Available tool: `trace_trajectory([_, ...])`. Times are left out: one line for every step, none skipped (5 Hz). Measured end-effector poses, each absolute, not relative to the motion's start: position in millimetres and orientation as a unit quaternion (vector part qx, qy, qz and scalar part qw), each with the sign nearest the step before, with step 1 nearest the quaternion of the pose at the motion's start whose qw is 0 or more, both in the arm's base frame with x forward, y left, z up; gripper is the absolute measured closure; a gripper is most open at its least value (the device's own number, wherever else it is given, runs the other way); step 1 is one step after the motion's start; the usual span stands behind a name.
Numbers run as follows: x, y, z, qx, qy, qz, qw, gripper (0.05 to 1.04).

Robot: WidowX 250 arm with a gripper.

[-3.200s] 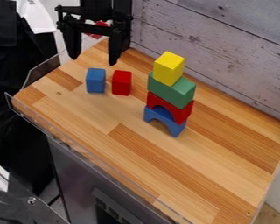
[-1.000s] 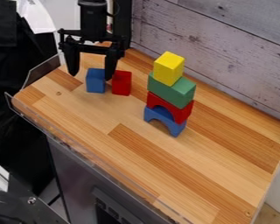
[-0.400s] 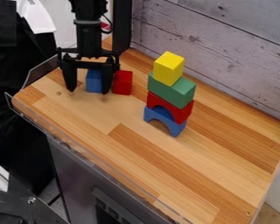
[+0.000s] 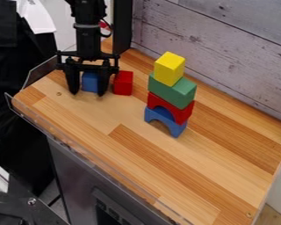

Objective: Put the blue cube on top of the yellow cube

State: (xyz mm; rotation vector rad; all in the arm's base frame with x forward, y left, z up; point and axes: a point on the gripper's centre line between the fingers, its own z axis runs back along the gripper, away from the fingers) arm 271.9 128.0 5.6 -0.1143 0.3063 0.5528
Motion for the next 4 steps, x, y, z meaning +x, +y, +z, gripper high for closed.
trace_trajectory([268, 125, 8, -0.058, 0.15, 0.268, 0.95, 0.503])
trace_trajectory([254, 118, 37, -0.042, 0.139, 0.25, 0.957, 0.503])
trace_trajectory([248, 97, 87, -0.029, 0.09, 0.212, 0.973, 0.503])
trace_trajectory([242, 73, 135, 0.001, 0.061, 0.168, 0.984, 0.503])
